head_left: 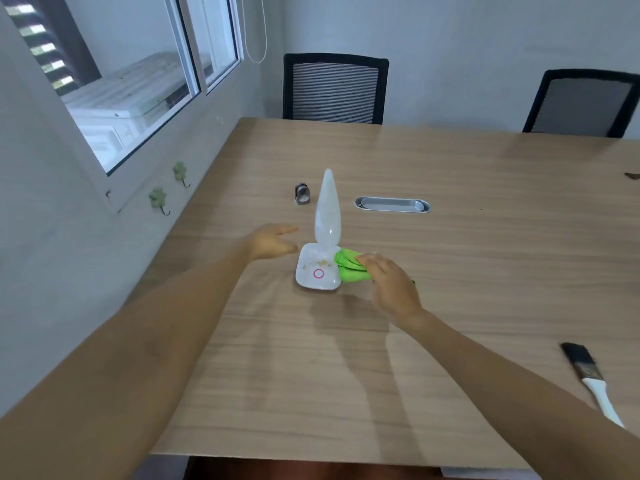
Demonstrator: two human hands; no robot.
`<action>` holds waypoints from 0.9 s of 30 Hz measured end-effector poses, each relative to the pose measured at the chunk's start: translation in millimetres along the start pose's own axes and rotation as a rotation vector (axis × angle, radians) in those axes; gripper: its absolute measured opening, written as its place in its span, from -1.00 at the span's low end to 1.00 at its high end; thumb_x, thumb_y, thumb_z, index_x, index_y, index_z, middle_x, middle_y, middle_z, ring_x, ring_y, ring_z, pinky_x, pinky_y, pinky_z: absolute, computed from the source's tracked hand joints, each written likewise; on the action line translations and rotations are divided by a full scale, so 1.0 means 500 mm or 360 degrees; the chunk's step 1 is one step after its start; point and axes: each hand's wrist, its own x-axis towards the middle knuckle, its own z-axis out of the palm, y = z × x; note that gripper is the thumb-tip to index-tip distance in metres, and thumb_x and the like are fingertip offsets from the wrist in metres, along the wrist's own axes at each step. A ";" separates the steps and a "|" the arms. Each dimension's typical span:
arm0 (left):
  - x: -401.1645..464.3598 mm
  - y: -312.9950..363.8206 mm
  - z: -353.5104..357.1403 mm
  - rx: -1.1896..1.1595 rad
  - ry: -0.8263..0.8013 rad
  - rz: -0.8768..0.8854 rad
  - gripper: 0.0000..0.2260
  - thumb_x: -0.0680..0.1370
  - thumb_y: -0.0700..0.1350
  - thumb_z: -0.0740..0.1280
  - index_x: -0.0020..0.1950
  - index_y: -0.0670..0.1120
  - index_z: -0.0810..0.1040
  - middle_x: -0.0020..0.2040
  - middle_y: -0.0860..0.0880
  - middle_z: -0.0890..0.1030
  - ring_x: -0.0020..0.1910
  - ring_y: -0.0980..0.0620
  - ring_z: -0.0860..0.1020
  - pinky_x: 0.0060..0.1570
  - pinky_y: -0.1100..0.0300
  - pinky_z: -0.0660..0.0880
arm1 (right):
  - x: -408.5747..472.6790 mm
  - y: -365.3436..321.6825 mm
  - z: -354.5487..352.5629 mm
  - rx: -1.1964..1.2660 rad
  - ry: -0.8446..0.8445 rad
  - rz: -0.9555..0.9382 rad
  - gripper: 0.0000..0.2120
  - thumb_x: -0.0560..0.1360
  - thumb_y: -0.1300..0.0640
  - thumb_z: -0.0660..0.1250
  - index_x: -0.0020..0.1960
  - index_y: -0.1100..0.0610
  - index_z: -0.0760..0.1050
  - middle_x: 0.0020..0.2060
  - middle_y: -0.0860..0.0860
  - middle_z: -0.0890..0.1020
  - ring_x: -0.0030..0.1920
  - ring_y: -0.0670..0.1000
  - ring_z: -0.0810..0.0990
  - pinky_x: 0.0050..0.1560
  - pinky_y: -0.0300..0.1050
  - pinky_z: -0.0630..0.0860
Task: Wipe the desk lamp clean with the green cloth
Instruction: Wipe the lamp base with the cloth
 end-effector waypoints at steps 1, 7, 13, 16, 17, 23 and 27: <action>0.001 -0.015 0.016 0.0140 -0.0026 0.0030 -0.41 0.49 0.05 0.35 0.50 0.02 0.29 0.52 0.01 0.31 0.49 0.01 0.28 0.47 0.12 0.22 | 0.009 -0.003 0.012 0.0024 -0.0006 0.0000 -0.44 0.26 0.55 0.23 0.24 0.28 0.46 0.19 0.21 0.57 0.24 0.20 0.51 0.30 0.08 0.44; 0.029 -0.058 0.081 0.0469 -0.0173 0.0265 -0.24 0.45 0.13 0.40 0.55 0.01 0.12 0.57 -0.06 0.18 0.55 -0.04 0.15 0.50 0.02 0.15 | 0.069 -0.011 0.075 0.0039 -0.0002 0.0032 -0.49 0.32 0.50 0.23 0.24 0.23 0.48 0.21 0.19 0.57 0.25 0.17 0.50 0.29 0.03 0.43; 0.057 -0.077 0.098 0.0632 -0.0294 0.0270 -0.29 0.49 0.19 0.30 0.56 0.06 0.08 0.60 -0.12 0.01 0.57 -0.12 0.02 0.54 0.05 0.04 | 0.088 -0.008 0.114 0.0014 -0.0097 0.0089 -0.45 0.38 0.48 0.19 0.32 0.16 0.42 0.28 0.19 0.53 0.26 0.19 0.48 0.23 -0.01 0.43; 0.061 -0.087 0.100 0.0640 -0.0291 0.0246 -0.28 0.48 0.23 0.29 0.55 0.09 0.09 0.60 -0.11 -0.04 0.58 -0.11 -0.04 0.53 0.07 -0.03 | 0.074 -0.004 0.124 0.0022 -0.0197 0.0081 -0.46 0.40 0.47 0.19 0.34 0.14 0.40 0.32 0.16 0.49 0.32 0.15 0.44 0.28 -0.02 0.41; 0.064 -0.091 0.101 0.0641 -0.0287 0.0237 -0.27 0.47 0.25 0.29 0.55 0.11 0.08 0.61 -0.09 -0.04 0.58 -0.11 -0.05 0.53 0.07 -0.04 | 0.068 -0.003 0.125 0.0024 -0.0219 0.0038 -0.46 0.39 0.48 0.18 0.33 0.16 0.41 0.32 0.16 0.50 0.34 0.15 0.43 0.32 0.00 0.40; 0.080 -0.108 0.110 0.0693 -0.0279 0.0226 -0.24 0.42 0.32 0.28 0.54 0.19 0.05 0.61 -0.09 -0.04 0.58 -0.12 -0.06 0.54 0.05 -0.05 | -0.006 -0.004 0.112 0.0082 -0.0279 -0.0190 -0.47 0.30 0.54 0.21 0.20 0.23 0.53 0.24 0.18 0.57 0.30 0.21 0.47 0.33 0.11 0.41; 0.081 -0.114 0.114 0.0682 -0.0269 0.0201 -0.23 0.40 0.36 0.25 0.53 0.22 0.03 0.61 -0.07 -0.05 0.58 -0.13 -0.10 0.53 0.02 -0.08 | 0.031 -0.021 0.093 0.0153 -0.0030 -0.0173 -0.49 0.25 0.47 0.16 0.13 0.25 0.57 0.12 0.21 0.64 0.15 0.22 0.59 0.19 -0.11 0.48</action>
